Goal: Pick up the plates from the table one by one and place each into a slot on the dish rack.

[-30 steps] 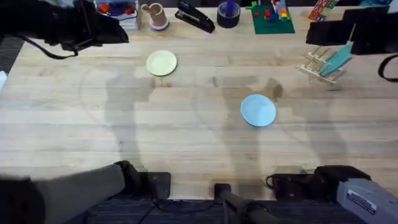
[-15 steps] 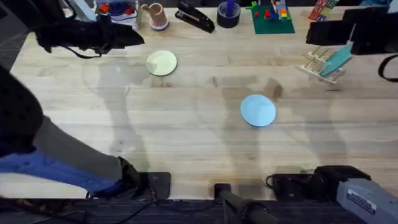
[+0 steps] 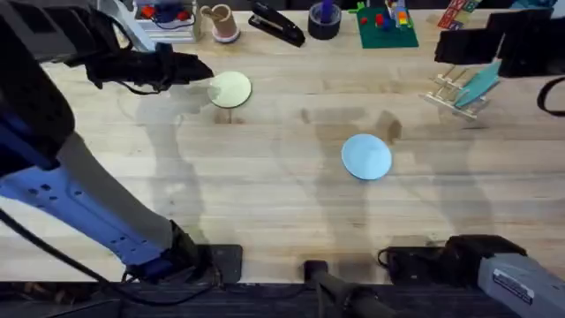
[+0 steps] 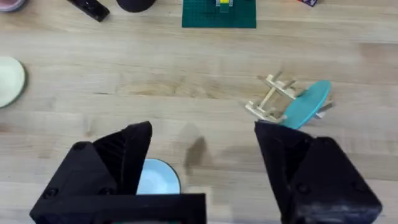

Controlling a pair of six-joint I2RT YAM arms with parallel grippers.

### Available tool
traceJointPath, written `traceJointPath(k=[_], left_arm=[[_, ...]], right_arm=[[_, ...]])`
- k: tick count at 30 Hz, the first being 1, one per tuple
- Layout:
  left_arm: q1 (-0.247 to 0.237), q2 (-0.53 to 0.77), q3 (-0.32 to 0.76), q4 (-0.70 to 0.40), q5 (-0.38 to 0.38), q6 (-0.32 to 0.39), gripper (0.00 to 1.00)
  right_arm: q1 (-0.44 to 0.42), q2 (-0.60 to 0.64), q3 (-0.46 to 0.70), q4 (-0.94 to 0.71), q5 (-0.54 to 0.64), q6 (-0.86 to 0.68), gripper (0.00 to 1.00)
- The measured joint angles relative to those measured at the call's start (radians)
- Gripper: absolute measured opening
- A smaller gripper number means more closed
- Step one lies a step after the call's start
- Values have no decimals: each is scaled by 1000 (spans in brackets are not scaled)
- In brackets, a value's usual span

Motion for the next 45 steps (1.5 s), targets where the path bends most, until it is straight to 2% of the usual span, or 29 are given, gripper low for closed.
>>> traceJointPath(k=[13,27,45], left_arm=[[0,110,0,19,-2,0,41],[4,152,13,42,9,0,40],[5,157,23,11,3,5,40]], right_arm=[[0,0,0,0,0,0,995],[0,0,0,0,0,0,994],[0,15,0,0,-10,0,994]])
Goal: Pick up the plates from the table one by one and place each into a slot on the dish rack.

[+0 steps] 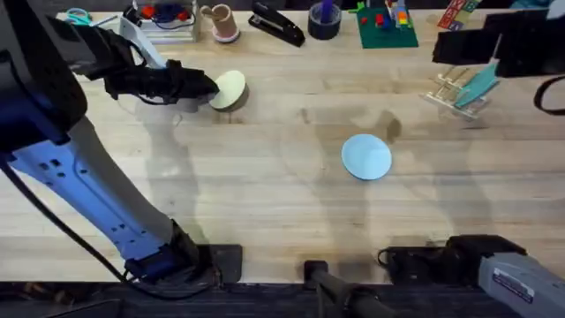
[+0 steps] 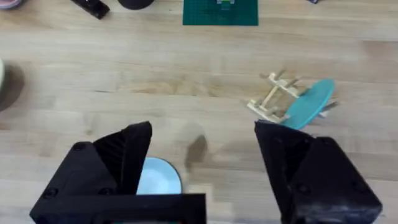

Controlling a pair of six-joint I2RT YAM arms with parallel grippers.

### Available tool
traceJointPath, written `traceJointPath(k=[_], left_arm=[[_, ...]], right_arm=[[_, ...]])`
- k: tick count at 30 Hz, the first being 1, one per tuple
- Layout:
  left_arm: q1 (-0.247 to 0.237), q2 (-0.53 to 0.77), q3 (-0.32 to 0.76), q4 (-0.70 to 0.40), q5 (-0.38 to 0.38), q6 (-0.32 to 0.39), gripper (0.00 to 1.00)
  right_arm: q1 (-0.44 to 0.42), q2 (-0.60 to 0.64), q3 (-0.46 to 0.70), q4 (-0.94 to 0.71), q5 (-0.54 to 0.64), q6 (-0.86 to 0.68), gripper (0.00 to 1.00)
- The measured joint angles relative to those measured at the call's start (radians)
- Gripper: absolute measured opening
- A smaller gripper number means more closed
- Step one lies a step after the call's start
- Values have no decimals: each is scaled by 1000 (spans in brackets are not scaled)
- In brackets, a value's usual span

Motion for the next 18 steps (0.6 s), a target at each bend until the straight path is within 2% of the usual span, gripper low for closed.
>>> traceJointPath(k=[4,10,13,14,18], left_arm=[[0,0,0,0,0,0,41],[0,0,0,-6,0,2,40],[0,0,0,-7,0,3,40],[0,0,0,-7,0,2,40],[0,0,0,-7,0,2,40]], right_arm=[[1,18,0,0,-33,18,994],[60,57,0,1,-76,170,994],[109,89,0,6,-81,249,994],[170,131,0,49,-84,319,994],[262,204,0,167,-86,395,994]])
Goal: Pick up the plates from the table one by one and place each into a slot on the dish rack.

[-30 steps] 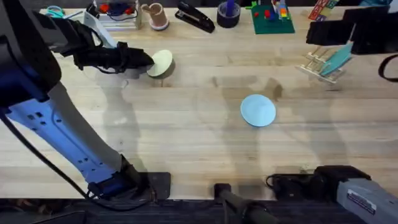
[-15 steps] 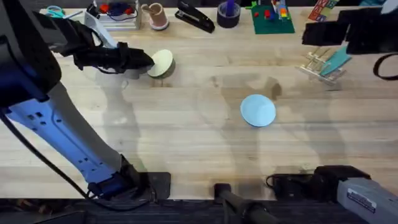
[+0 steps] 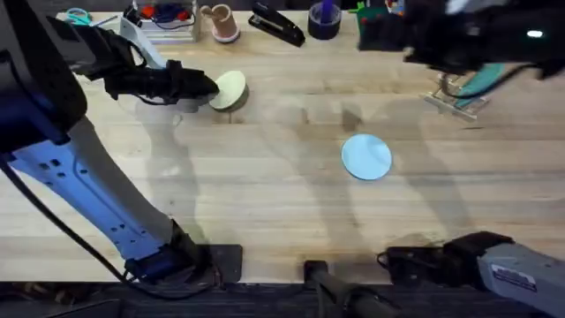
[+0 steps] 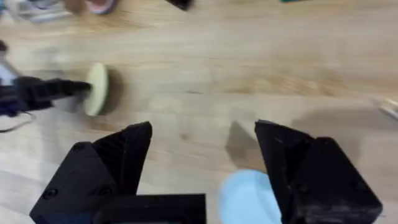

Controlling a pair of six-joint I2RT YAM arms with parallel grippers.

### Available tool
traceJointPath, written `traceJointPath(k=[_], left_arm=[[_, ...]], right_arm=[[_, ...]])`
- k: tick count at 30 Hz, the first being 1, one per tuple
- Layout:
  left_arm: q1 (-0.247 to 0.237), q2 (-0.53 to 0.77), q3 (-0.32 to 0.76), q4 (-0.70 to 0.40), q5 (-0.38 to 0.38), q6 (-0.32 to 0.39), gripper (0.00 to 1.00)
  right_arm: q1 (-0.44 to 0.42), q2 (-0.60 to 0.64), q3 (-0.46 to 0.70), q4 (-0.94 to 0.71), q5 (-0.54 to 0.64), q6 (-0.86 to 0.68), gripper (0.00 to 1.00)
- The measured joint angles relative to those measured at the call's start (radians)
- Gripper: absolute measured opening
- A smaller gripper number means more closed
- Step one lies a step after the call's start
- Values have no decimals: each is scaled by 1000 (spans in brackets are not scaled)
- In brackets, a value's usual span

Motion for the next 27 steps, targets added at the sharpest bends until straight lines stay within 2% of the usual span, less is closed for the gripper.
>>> traceJointPath(k=[8,18,27], left_arm=[[0,0,0,0,0,0,41],[0,0,0,-2,0,0,40],[0,0,0,-2,0,0,40]], right_arm=[[133,177,1,241,-2,178,995],[256,411,1,509,-2,433,994],[338,577,1,735,-41,581,993]])
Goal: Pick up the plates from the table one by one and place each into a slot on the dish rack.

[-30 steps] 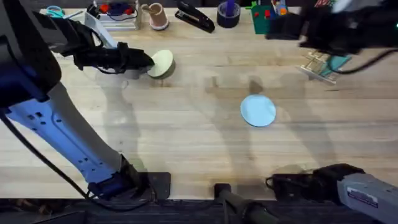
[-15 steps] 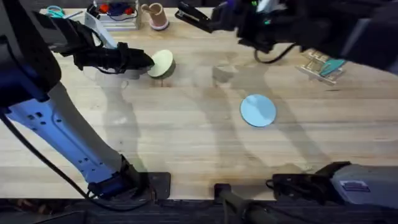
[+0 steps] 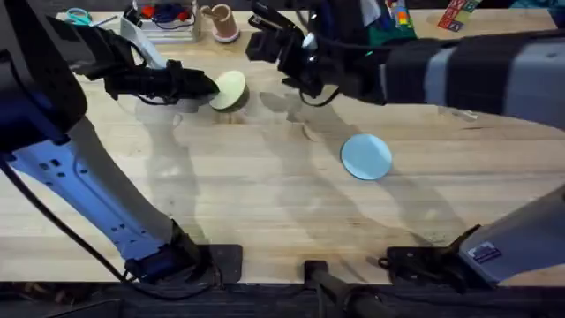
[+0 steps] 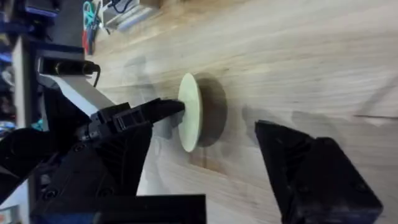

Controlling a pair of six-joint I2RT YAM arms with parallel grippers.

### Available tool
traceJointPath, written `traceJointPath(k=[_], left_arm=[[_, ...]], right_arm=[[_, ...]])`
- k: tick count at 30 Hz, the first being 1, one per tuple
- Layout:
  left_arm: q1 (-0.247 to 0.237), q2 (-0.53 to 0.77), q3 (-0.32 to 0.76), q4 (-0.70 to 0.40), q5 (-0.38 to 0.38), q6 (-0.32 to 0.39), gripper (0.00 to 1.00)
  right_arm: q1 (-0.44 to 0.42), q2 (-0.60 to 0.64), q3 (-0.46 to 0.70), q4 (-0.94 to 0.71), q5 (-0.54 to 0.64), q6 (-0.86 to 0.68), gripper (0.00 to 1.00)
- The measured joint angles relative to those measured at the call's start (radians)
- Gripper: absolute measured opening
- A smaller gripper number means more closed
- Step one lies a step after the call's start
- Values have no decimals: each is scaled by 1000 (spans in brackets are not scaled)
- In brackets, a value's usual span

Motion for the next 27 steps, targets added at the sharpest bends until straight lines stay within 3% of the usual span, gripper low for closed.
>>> traceJointPath(k=[8,21,27], left_arm=[[0,0,0,0,0,0,40],[0,0,0,0,0,0,40],[0,0,0,0,0,0,40]], right_arm=[[40,107,29,86,-13,86,994],[96,257,221,93,-14,105,993],[114,294,249,87,-14,105,994]])
